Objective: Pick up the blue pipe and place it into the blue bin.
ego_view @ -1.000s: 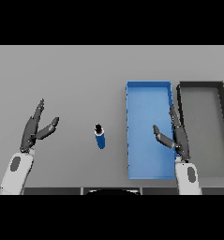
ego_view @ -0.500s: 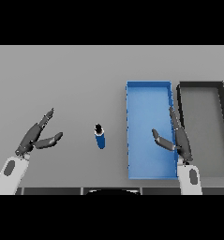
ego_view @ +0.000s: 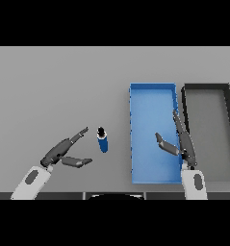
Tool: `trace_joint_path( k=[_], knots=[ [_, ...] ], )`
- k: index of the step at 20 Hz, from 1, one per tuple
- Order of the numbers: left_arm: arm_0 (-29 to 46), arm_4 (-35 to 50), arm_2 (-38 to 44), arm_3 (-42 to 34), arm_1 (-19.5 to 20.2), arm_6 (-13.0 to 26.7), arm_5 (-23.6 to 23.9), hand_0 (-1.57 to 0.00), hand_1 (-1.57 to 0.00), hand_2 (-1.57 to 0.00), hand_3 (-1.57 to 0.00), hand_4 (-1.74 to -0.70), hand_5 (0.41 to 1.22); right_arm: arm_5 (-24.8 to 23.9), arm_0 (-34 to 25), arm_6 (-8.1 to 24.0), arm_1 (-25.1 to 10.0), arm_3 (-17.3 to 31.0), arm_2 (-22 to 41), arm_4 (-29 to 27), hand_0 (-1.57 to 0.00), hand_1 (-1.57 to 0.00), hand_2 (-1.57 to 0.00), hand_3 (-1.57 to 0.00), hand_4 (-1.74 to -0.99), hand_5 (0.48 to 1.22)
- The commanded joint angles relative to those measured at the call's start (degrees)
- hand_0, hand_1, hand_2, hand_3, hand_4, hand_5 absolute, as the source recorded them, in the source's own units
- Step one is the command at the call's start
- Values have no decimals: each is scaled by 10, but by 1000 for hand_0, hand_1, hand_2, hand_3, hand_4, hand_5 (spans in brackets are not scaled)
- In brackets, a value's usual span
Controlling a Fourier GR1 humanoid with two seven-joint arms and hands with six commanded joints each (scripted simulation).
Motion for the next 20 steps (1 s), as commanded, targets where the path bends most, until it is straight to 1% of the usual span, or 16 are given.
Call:
trace_joint_path(
  k=[1, 3, 5, 7, 8, 9, 10, 11, 12, 14, 15, 16, 17, 18, 19, 20],
  knots=[
    [-3, -1, -5, 0, -6, 0, -2, 1, 1, 1, 1, -1144, 452, 0, 0, 1, 1, 3, 0, -1, 1, 1, 1, 1, -1205, 618],
    [-19, -13, -16, 23, -35, 3, 4, 1, 1, 1, 1, -1147, 452, 0, 2, -5, 7, 3, 3, 0, 1, 1, 1, 1, -1218, 627],
    [-23, -24, -22, 41, -49, -23, 5, 1, 1, 1, 1, -1154, 459, -3, 1, 5, 4, 0, -2, -3, 1, 1, 1, 1, -1214, 624],
    [-45, -28, -25, 64, -85, -12, 19, 1, 1, 1, 1, -1152, 460, -3, 0, 10, 0, 1, -5, 0, 1, 1, 1, 1, -1201, 620],
    [-51, -29, -27, 71, -97, -13, 23, 1, 1, 1, 1, -1150, 460, -1, 8, 2, 2, -2, -2, -1, 1, 1, 1, 1, -1202, 621],
    [-58, -31, -29, 79, -108, -12, 24, 1, 1, 1, 1, -1145, 460, -2, 8, 4, 2, 1, -2, 1, 1, 1, 1, 1, -1205, 625],
    [-69, -35, -29, 99, -117, -15, 24, 1, 1, 1, 1, -1134, 459, 0, 11, -2, 3, -1, -2, -1, 1, 1, 1, 1, -1210, 631],
    [-76, -43, -33, 117, -128, -18, 27, 1, 1, 1, 1, -1120, 456, 0, 4, 2, -2, -2, -7, -4, 1, 1, 1, 1, -1211, 634],
    [-88, -54, -34, 132, -133, -17, 31, 1, 1, 1, 1, -1098, 448, 1, 7, -3, 0, -6, -4, -4, 1, 1, 1, 1, -1215, 637],
    [-91, -75, -45, 134, -143, -7, 48, 1, 1, 1, 1, -1062, 425, 3, 4, 3, -4, -5, -9, -9, 1, 1, 1, 1, -1222, 642],
    [-88, -77, -47, 137, -143, -15, 47, 1, 1, 1, 1, -1051, 418, 5, 6, -4, -7, 0, -9, -8, 1, 1, 1, 1, -1221, 645],
    [-94, -67, -42, 149, -150, -20, 41, 1, 1, 1, 1, -1062, 420, 3, 11, -7, -6, 5, -10, -5, 1, 1, 1, 1, -1214, 645],
    [-91, -63, -44, 156, -161, -24, 38, 1, 1, 1, 1, -1078, 428, 0, 12, -10, -5, 5, -8, 0, 1, 1, 1, 1, -1207, 646],
    [-94, -66, -44, 163, -168, -32, 42, 1, 1, 1, 1, -1090, 441, -2, 17, -21, -1, 2, -4, 4, 1, 1, 1, 1, -1205, 649],
    [-105, -63, -43, 174, -179, -31, 42, 1, 1, 1, 1, -1107, 463, -1, 16, -20, 0, 4, -4, 3, 1, 1, 1, 1, -1207, 650],
    [-106, -56, -40, 181, -190, -36, 41, 1, 0, -54, -40, -1140, 502, -3, 14, -18, 0, -6, -3, 4, 1, 1, 1, 1, -1210, 653]
  ],
)
